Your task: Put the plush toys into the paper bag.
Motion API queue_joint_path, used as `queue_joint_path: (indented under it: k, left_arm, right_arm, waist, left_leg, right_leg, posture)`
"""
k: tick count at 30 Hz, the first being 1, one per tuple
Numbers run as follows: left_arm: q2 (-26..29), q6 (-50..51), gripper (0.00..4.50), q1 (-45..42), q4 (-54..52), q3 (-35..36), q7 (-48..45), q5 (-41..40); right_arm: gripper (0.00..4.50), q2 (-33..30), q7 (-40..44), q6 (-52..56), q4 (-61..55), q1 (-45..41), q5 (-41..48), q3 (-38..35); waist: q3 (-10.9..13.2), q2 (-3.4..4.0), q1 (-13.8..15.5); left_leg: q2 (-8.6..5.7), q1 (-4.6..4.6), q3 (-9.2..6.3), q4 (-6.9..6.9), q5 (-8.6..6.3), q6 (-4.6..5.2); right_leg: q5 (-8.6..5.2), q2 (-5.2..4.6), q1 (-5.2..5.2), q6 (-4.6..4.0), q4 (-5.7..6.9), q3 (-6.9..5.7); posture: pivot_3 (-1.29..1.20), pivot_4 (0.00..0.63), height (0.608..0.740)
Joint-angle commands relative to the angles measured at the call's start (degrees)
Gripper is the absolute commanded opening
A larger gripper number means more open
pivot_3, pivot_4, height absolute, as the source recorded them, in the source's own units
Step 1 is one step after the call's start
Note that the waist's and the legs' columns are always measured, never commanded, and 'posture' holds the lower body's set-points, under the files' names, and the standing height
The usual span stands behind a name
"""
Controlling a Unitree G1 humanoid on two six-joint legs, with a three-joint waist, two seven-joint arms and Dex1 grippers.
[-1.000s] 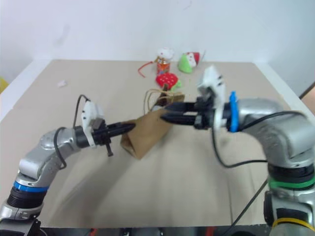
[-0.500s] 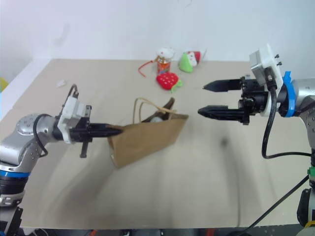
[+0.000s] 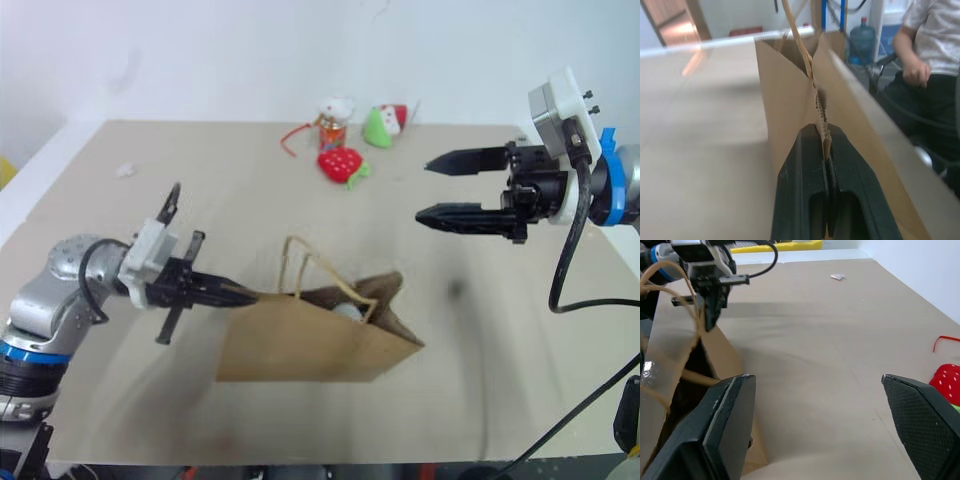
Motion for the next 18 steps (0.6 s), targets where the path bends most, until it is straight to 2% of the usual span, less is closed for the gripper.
queue_joint_path:
  k: [1,3,5,7,12,13,14,18]
  left_arm:
    - [0.24,-5.52,0.0,-1.89,2.46,-1.22,-2.49,3.86]
    - [0.82,-7.66,0.0,-1.79,3.45,-1.37,-3.35,5.35]
    - [1.57,-6.97,0.86,-2.02,3.12,-0.45,-3.75,4.64]
    - [3.0,-4.14,1.21,-2.44,1.26,1.06,-3.6,2.65]
    - [7.27,5.5,3.33,-0.29,-7.23,5.9,0.41,-4.6]
    - [7.79,7.46,3.61,0.13,-8.94,6.97,1.65,-6.2]
    - [8.19,9.68,4.18,0.16,-10.68,8.07,3.52,-7.95]
    - [7.51,17.2,4.28,-2.76,-12.27,12.42,13.08,-13.4]
  right_arm:
    - [4.35,-0.41,-0.1,0.46,-2.78,0.0,1.36,-1.23]
    - [4.35,-0.08,-0.39,0.4,-3.45,0.61,1.42,-1.22]
    - [4.5,0.31,-0.66,0.38,-4.0,1.18,1.53,-1.21]
    - [4.5,0.54,-0.71,0.32,-4.17,1.6,1.62,-1.16]
    - [4.5,0.59,-0.02,-0.95,-3.56,2.77,0.59,-0.72]
    - [4.5,0.58,0.14,-1.12,-3.44,2.97,0.47,-0.66]
    - [4.5,0.57,0.27,-1.15,-3.32,3.11,0.46,-0.63]
    - [4.5,1.51,0.58,-0.6,-2.4,3.08,1.07,-0.44]
  waist:
    - [0.0,0.0,0.02]
    - [0.0,0.0,0.02]
    - [0.0,0.0,0.02]
    - [0.0,0.0,-0.01]
    - [0.01,0.05,-0.07]
    - [0.01,0.06,-0.05]
    - [0.01,0.07,-0.03]
    - [0.02,0.05,0.0]
  left_leg:
    - [-0.01,-0.01,0.0,0.0,0.0,0.0]
    - [-0.03,-0.02,0.02,0.0,0.0,0.0]
    - [-0.04,-0.01,0.01,0.0,0.0,0.0]
    - [-0.03,-0.01,0.01,0.0,0.0,0.0]
    - [0.03,-0.01,0.01,0.0,0.0,0.0]
    - [0.03,-0.01,0.0,-0.01,-0.01,-0.01]
    - [0.03,0.0,0.0,-0.01,-0.01,-0.01]
    - [0.02,0.0,-0.05,0.04,0.0,-0.01]
  right_leg:
    - [0.0,-0.02,0.0,0.0,0.0,0.0]
    - [0.0,-0.05,0.0,0.01,-0.01,0.01]
    - [0.0,-0.06,0.0,0.02,0.0,0.02]
    - [0.0,-0.06,-0.01,0.02,0.0,0.01]
    - [0.02,-0.02,-0.02,0.05,0.02,-0.01]
    - [0.06,-0.02,-0.01,0.14,0.02,-0.01]
    - [0.05,-0.02,-0.01,0.15,0.02,-0.01]
    - [0.06,-0.02,0.02,0.17,0.03,-0.05]
  posture:
    - [0.0,0.15,0.74]
    - [0.0,0.15,0.74]
    - [0.0,0.15,0.74]
    - [0.0,0.15,0.74]
    - [0.0,0.15,0.74]
    - [0.0,0.15,0.74]
    - [0.0,0.15,0.74]
    - [0.0,0.15,0.74]
